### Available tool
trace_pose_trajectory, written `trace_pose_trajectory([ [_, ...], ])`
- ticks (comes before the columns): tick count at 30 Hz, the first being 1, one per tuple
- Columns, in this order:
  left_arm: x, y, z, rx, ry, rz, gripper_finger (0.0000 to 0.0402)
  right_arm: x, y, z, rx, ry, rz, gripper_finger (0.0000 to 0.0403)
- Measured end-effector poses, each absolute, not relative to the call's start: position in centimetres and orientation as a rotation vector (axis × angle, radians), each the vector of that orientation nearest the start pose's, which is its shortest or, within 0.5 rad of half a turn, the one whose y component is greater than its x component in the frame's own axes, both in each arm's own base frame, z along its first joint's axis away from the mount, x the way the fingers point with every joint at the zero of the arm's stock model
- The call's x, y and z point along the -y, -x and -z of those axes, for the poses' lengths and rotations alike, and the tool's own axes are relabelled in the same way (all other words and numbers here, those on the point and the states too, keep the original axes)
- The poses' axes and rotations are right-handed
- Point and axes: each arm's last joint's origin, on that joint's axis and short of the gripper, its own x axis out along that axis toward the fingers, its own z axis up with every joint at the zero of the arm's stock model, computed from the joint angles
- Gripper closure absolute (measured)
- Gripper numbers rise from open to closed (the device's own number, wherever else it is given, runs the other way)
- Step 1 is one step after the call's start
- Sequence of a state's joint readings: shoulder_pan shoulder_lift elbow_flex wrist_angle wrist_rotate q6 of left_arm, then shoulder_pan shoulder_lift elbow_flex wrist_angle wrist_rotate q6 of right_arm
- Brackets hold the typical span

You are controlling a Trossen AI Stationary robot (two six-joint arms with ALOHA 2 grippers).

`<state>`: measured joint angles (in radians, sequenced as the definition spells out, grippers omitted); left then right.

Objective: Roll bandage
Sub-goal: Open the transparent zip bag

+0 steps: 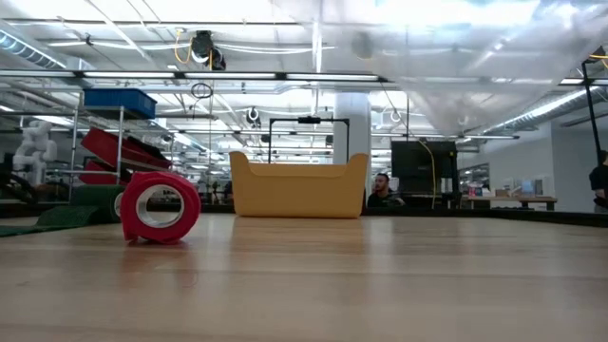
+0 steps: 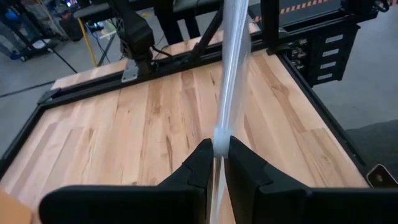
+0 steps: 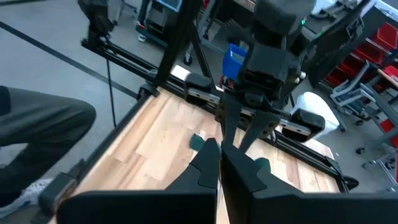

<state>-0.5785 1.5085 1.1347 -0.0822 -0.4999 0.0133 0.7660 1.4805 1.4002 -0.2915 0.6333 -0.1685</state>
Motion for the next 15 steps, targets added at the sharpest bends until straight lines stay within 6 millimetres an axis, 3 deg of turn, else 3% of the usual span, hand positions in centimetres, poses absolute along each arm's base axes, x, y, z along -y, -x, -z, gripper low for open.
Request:
trace_pose_trajectory([
  [15,17.2,-28.8,-28.9,-0.43,-0.246,0.096,0.0364,-22.8,-22.7,-38.2,-0.238,0.417,-0.175,0.0403],
])
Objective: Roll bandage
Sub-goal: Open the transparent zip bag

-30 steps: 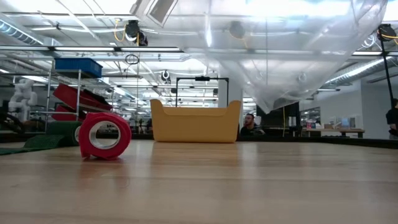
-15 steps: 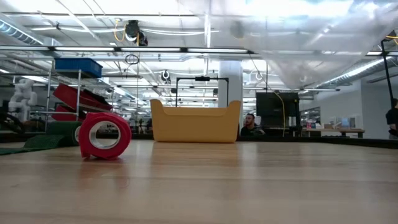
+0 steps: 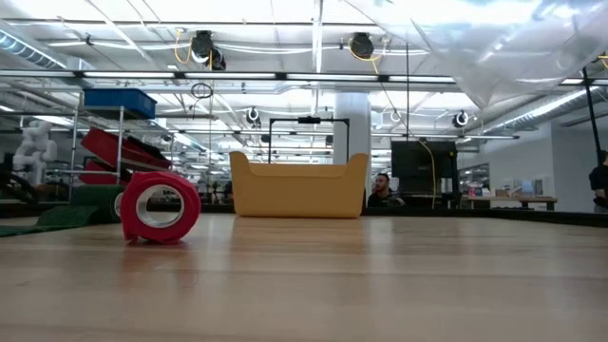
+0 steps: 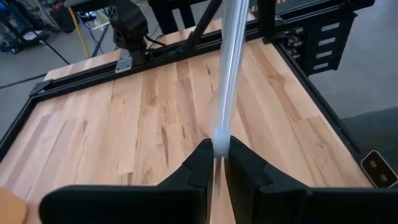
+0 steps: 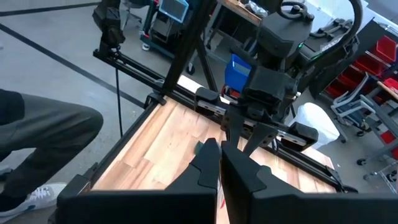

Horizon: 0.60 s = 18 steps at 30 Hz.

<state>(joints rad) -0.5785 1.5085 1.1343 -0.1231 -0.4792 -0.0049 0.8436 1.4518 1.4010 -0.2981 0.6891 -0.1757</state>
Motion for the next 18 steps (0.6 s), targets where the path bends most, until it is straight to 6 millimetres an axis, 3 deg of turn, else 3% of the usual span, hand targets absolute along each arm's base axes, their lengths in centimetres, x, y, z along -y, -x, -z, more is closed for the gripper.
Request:
trace_pose_trajectory([
  [12,17.4,-28.8,-28.8,-0.439,-0.221,0.142,0.0358,-22.8,-22.6,-38.2,-0.245,0.421,-0.181,0.0403],
  [18,18.3,-28.2,-28.8,-0.428,-0.231,0.156,0.0291,-22.8,-22.6,-38.2,-0.246,0.421,-0.183,0.0403],
])
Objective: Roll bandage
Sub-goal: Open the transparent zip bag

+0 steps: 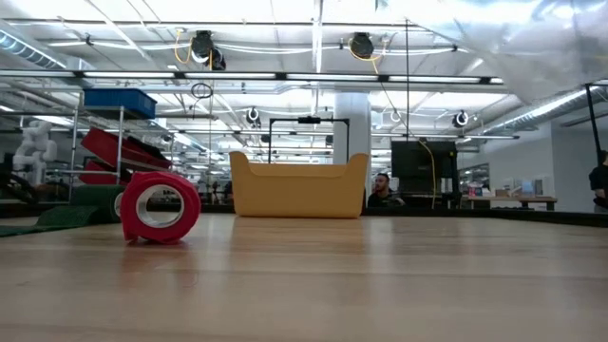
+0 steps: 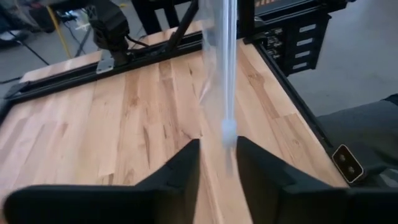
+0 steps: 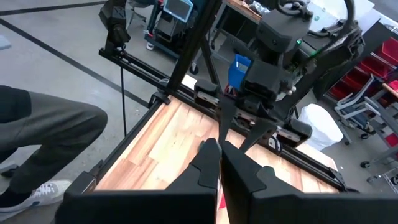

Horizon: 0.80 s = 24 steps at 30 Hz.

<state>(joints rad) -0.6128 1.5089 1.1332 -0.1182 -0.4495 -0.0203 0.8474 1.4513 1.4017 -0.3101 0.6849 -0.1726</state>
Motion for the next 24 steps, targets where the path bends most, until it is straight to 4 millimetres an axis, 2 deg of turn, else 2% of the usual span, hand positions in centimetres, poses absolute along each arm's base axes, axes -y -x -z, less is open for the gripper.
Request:
trace_pose_trajectory([
  [4,19.0,-27.7,-28.9,-0.409,-0.282,0.107,0.0247,-22.8,-22.6,-38.1,-0.252,0.422,-0.182,0.0403],
  [7,19.3,-27.6,-29.1,-0.385,-0.282,0.097,0.0235,-22.8,-22.6,-38.1,-0.252,0.422,-0.182,0.0403],
  [14,19.6,-28.1,-30.4,-0.263,-0.187,0.143,0.0248,-22.6,-22.8,-38.1,-0.255,0.422,-0.18,0.0403],
  [24,19.4,-28.3,-30.5,-0.256,-0.165,0.18,0.0278,-22.5,-23.1,-37.9,-0.263,0.437,-0.177,0.0403],
])
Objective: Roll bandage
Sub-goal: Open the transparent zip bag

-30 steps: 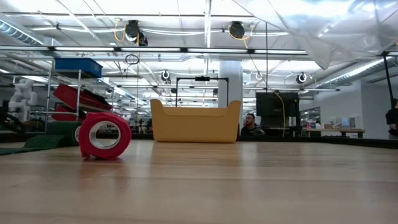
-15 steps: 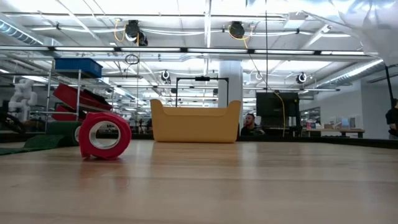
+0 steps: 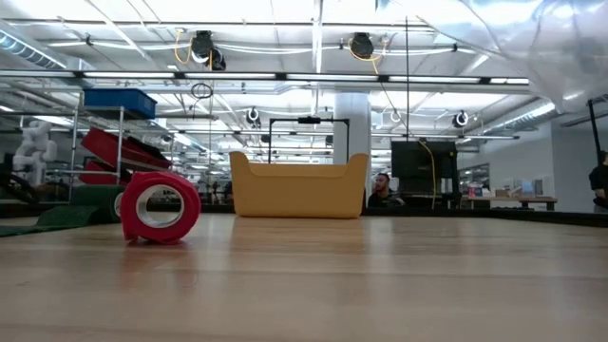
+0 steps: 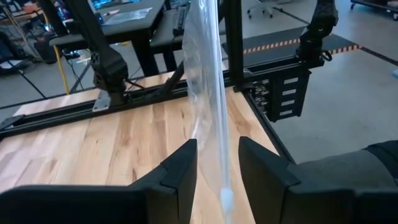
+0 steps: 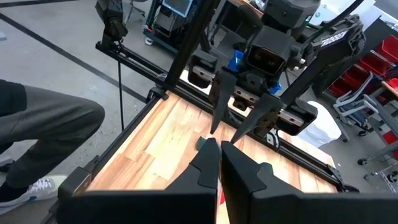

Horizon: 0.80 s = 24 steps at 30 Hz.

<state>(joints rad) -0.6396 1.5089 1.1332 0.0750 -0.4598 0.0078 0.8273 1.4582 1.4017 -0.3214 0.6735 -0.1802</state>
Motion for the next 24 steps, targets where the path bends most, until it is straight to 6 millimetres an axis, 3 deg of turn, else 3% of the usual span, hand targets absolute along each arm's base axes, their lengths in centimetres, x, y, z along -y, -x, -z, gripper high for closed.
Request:
trace_pose_trajectory([
  [9,19.1,-28.7,-31.1,-0.202,-0.107,0.17,0.0279,-22.7,-23.6,-37.4,-0.275,0.471,-0.303,0.0403],
  [15,19.8,-28.5,-31.2,-0.195,-0.079,0.303,0.0279,-22.8,-23.7,-37.3,-0.272,0.519,-0.368,0.0403],
  [19,20.0,-28.8,-31.0,-0.186,-0.072,0.322,0.0279,-23.3,-23.9,-36.8,-0.257,0.618,-0.478,0.0403],
  [24,20.5,-29.8,-30.2,-0.155,-0.054,0.334,0.0279,-23.5,-24.2,-36.2,-0.267,0.663,-0.483,0.0403],
])
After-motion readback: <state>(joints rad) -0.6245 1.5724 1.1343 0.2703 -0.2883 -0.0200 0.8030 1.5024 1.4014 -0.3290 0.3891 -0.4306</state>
